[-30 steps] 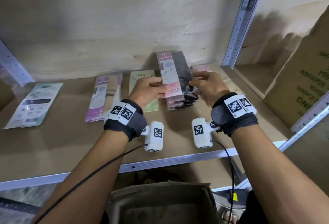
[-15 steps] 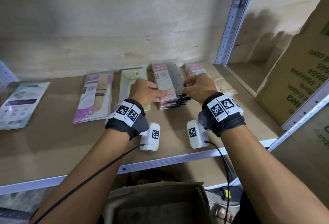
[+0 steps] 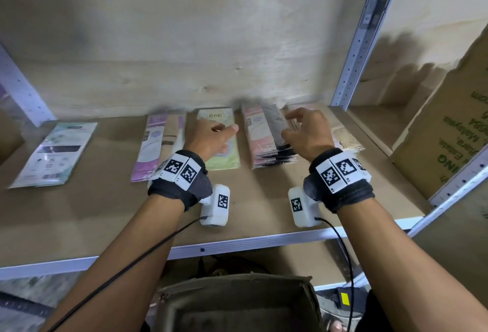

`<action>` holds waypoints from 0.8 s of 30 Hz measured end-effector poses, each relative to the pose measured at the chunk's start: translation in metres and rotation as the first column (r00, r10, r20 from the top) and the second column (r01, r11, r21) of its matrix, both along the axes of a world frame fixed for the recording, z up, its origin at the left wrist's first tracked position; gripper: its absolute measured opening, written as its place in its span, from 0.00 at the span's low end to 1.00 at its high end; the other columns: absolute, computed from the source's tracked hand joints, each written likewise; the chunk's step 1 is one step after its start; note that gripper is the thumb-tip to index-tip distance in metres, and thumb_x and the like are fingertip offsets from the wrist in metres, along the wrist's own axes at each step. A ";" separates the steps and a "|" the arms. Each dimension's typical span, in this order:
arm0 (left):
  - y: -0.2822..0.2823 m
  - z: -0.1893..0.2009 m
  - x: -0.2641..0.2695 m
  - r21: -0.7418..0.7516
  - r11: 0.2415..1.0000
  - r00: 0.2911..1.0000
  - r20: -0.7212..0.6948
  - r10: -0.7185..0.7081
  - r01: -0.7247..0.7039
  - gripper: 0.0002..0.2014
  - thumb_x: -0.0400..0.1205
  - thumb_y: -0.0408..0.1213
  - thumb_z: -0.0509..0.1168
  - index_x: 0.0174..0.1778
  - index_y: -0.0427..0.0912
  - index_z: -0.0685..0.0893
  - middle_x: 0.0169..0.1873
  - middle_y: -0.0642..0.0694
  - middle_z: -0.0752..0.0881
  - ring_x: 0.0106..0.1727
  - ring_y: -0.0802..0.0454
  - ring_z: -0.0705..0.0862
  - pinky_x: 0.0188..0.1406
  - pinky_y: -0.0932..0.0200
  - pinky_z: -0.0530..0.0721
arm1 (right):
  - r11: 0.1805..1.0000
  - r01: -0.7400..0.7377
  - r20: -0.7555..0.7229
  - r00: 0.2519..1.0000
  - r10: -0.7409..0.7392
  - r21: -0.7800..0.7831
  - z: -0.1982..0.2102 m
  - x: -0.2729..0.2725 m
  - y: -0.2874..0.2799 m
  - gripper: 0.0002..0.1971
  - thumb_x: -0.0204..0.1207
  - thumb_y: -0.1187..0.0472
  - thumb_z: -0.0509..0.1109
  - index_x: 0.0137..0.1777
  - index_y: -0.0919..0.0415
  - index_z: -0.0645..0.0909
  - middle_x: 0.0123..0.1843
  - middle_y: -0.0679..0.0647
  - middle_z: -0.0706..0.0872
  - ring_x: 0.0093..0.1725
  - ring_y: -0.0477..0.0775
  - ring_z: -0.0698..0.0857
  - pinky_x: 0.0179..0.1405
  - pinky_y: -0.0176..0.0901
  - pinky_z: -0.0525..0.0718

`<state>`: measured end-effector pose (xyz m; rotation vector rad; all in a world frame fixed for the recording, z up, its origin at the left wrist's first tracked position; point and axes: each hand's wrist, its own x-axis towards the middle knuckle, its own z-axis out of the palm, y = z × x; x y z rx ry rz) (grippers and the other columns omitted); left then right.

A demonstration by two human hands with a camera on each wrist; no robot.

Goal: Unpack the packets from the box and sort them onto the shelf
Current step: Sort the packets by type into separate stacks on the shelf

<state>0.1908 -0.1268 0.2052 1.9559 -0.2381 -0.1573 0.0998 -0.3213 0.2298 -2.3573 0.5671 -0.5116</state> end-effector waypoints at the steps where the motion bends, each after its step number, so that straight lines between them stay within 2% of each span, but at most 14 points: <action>1: 0.017 0.003 0.004 0.010 0.999 0.998 0.032 0.052 -0.052 0.14 0.80 0.47 0.73 0.45 0.36 0.89 0.39 0.43 0.90 0.37 0.46 0.88 0.50 0.47 0.91 | 1.000 -0.021 0.048 0.999 0.022 -0.022 0.004 0.000 0.007 0.19 0.73 0.62 0.76 0.64 0.53 0.83 0.67 0.56 0.82 0.67 0.55 0.80 0.70 0.49 0.79; 4: 0.082 0.014 0.019 0.020 0.973 0.968 0.104 0.228 -0.231 0.08 0.80 0.43 0.70 0.43 0.42 0.91 0.42 0.39 0.93 0.39 0.47 0.87 0.47 0.46 0.90 | 0.988 -0.158 0.149 0.976 0.156 -0.002 0.017 0.004 0.042 0.08 0.74 0.59 0.74 0.53 0.49 0.87 0.53 0.48 0.88 0.52 0.47 0.86 0.54 0.41 0.84; 6: 0.133 0.019 0.029 0.015 0.925 0.921 0.111 0.375 -0.379 0.06 0.79 0.42 0.69 0.39 0.48 0.90 0.38 0.49 0.92 0.40 0.50 0.88 0.36 0.59 0.86 | 0.934 -0.327 0.186 0.936 0.298 0.146 0.024 0.013 0.079 0.06 0.75 0.63 0.74 0.45 0.50 0.87 0.42 0.44 0.89 0.42 0.41 0.87 0.46 0.38 0.84; 7: 0.158 0.021 0.032 0.023 0.896 0.891 0.118 0.438 -0.443 0.05 0.79 0.43 0.69 0.40 0.49 0.90 0.38 0.53 0.90 0.42 0.51 0.88 0.37 0.64 0.82 | 0.895 -0.401 0.182 0.912 0.368 0.195 0.025 0.021 0.100 0.07 0.75 0.65 0.73 0.43 0.50 0.87 0.39 0.44 0.89 0.40 0.43 0.87 0.47 0.40 0.86; 9: 0.203 0.021 0.042 0.049 0.861 0.859 0.122 0.498 -0.506 0.07 0.79 0.42 0.70 0.48 0.47 0.91 0.44 0.51 0.90 0.49 0.49 0.89 0.48 0.62 0.82 | 0.821 -0.510 0.124 0.860 0.495 0.257 0.023 0.038 0.145 0.08 0.76 0.67 0.71 0.43 0.52 0.86 0.38 0.48 0.88 0.40 0.51 0.88 0.52 0.48 0.88; 10: 0.224 0.019 0.046 0.081 0.853 0.855 0.116 0.506 -0.516 0.08 0.79 0.42 0.70 0.49 0.45 0.91 0.48 0.47 0.90 0.50 0.50 0.89 0.52 0.59 0.83 | 0.775 -0.549 0.099 0.830 0.548 0.313 0.020 0.047 0.168 0.07 0.77 0.69 0.70 0.46 0.57 0.87 0.38 0.52 0.87 0.40 0.55 0.87 0.51 0.50 0.89; 12: 0.262 0.013 0.051 0.174 0.835 0.853 0.085 0.515 -0.522 0.09 0.81 0.41 0.70 0.53 0.43 0.89 0.55 0.44 0.88 0.46 0.56 0.90 0.52 0.58 0.83 | 0.688 -0.580 0.066 0.783 0.618 0.435 0.012 0.065 0.212 0.08 0.78 0.74 0.67 0.55 0.70 0.84 0.39 0.58 0.85 0.41 0.60 0.85 0.47 0.54 0.89; 13: 0.278 0.008 0.053 0.202 0.831 0.854 0.065 0.517 -0.518 0.13 0.81 0.42 0.71 0.59 0.42 0.88 0.58 0.43 0.88 0.49 0.52 0.89 0.55 0.56 0.83 | 0.663 -0.578 0.047 0.770 0.637 0.476 0.007 0.073 0.233 0.10 0.77 0.75 0.66 0.57 0.73 0.82 0.39 0.59 0.84 0.43 0.62 0.85 0.50 0.57 0.89; 15: 0.308 0.004 0.052 0.273 0.824 0.861 0.041 0.506 -0.497 0.22 0.81 0.47 0.70 0.70 0.43 0.84 0.66 0.40 0.86 0.59 0.41 0.86 0.62 0.50 0.81 | 0.618 -0.570 0.021 0.744 0.668 0.542 -0.001 0.087 0.274 0.10 0.77 0.76 0.66 0.56 0.70 0.81 0.41 0.60 0.83 0.45 0.62 0.85 0.58 0.61 0.88; 16: 0.320 0.002 0.050 0.322 0.818 0.872 0.050 0.487 -0.476 0.23 0.82 0.48 0.68 0.73 0.47 0.82 0.68 0.40 0.84 0.61 0.40 0.84 0.60 0.51 0.79 | 0.599 -0.569 0.016 0.733 0.680 0.563 -0.006 0.096 0.292 0.10 0.76 0.75 0.66 0.55 0.67 0.81 0.42 0.61 0.83 0.45 0.61 0.84 0.57 0.60 0.88; 18: 0.336 -0.001 0.049 0.395 0.815 0.898 0.064 0.436 -0.424 0.23 0.85 0.50 0.64 0.77 0.52 0.78 0.71 0.37 0.81 0.64 0.37 0.82 0.56 0.52 0.75 | 0.551 -0.541 -0.003 0.712 0.702 0.636 -0.012 0.109 0.325 0.10 0.77 0.77 0.65 0.53 0.64 0.78 0.39 0.61 0.79 0.37 0.58 0.80 0.43 0.50 0.89; 20: 0.344 -0.005 0.045 0.427 0.823 0.920 0.057 0.388 -0.374 0.24 0.86 0.48 0.63 0.79 0.50 0.75 0.73 0.36 0.79 0.67 0.36 0.81 0.53 0.54 0.72 | 0.514 -0.472 -0.039 0.708 0.705 0.716 -0.018 0.119 0.353 0.09 0.79 0.77 0.63 0.52 0.63 0.75 0.36 0.59 0.73 0.30 0.56 0.72 0.31 0.46 0.76; 22: 0.343 -0.010 0.040 0.401 0.850 0.936 0.063 0.345 -0.341 0.22 0.86 0.44 0.65 0.77 0.44 0.77 0.70 0.38 0.80 0.62 0.40 0.81 0.50 0.59 0.73 | 0.572 -0.448 -0.090 0.729 0.678 0.687 -0.028 0.129 0.367 0.09 0.79 0.72 0.65 0.56 0.64 0.78 0.40 0.60 0.76 0.36 0.58 0.77 0.37 0.51 0.81; 24: 0.350 -0.017 0.035 0.355 0.869 0.934 0.035 0.356 -0.345 0.19 0.85 0.42 0.67 0.71 0.41 0.81 0.62 0.42 0.83 0.55 0.46 0.80 0.45 0.62 0.74 | 0.649 -0.446 -0.111 0.766 0.633 0.616 -0.036 0.137 0.378 0.19 0.77 0.68 0.69 0.68 0.68 0.77 0.48 0.60 0.82 0.46 0.60 0.83 0.53 0.56 0.88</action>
